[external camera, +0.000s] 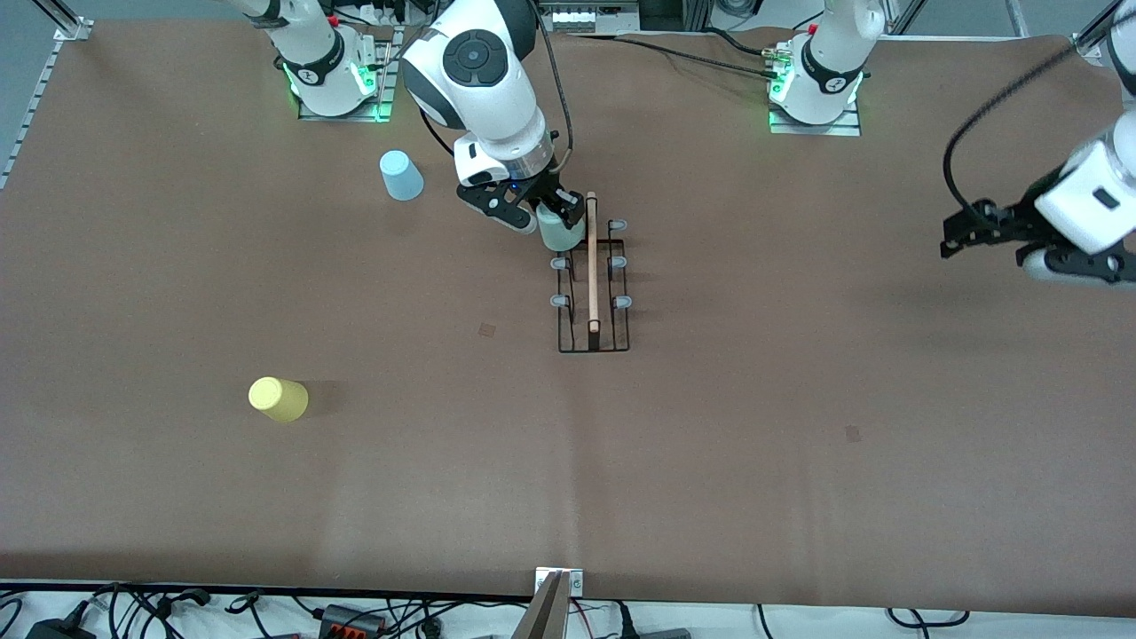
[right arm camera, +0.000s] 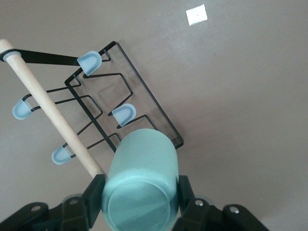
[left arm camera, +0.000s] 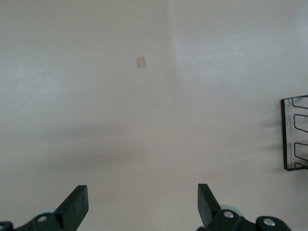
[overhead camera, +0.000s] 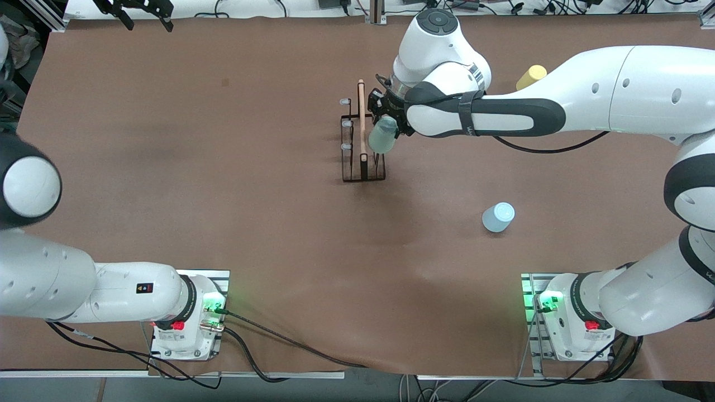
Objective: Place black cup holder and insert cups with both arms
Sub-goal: 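Lower the teal cup onto a rack peg and open the right gripper, then move the right gripper over to the yellow cup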
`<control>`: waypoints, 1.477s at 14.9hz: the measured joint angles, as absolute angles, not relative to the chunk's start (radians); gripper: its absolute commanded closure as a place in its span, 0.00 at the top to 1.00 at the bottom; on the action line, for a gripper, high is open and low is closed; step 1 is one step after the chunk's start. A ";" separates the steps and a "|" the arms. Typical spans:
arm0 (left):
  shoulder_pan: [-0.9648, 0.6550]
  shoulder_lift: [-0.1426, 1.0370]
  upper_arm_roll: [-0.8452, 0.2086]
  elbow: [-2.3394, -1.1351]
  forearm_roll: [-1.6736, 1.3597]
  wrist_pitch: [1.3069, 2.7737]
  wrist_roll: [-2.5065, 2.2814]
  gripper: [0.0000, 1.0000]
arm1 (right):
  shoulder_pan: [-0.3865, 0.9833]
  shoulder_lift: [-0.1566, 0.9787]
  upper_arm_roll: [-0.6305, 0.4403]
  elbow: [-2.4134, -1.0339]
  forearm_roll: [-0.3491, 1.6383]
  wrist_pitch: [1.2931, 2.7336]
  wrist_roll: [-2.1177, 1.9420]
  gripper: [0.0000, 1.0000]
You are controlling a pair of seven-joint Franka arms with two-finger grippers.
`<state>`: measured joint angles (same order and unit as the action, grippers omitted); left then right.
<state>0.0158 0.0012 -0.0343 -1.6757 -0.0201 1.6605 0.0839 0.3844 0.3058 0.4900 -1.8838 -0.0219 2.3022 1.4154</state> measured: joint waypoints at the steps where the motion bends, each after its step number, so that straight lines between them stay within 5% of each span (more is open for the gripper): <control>1: 0.008 -0.028 -0.030 -1.699 -0.020 1.663 0.084 1.00 | 0.389 0.306 0.490 -1.887 -0.022 2.299 1.417 0.19; 5: 0.007 -0.045 -0.023 -1.717 -0.021 1.677 0.084 1.00 | 0.409 0.307 0.490 -1.924 -0.023 2.296 1.422 0.21; 6: 0.007 -0.044 -0.023 -1.718 -0.021 1.678 0.084 1.00 | 0.409 0.307 0.490 -1.932 -0.027 2.296 1.423 0.33; 7: 0.007 -0.043 -0.022 -1.719 -0.021 1.679 0.084 1.00 | 0.409 0.307 0.490 -1.935 -0.030 2.298 1.423 0.75; 8: 0.007 -0.043 -0.022 -1.720 -0.021 1.679 0.084 1.00 | 0.409 0.307 0.489 -1.935 -0.031 2.298 1.423 1.00; 15: 0.007 -0.043 -0.020 -1.721 -0.021 1.677 0.084 1.00 | 0.364 0.304 0.482 -1.918 -0.042 2.304 1.410 1.00; 22: 0.007 -0.043 -0.019 -1.721 -0.021 1.677 0.085 1.00 | 0.090 0.220 0.474 -1.890 -0.046 2.140 0.937 1.00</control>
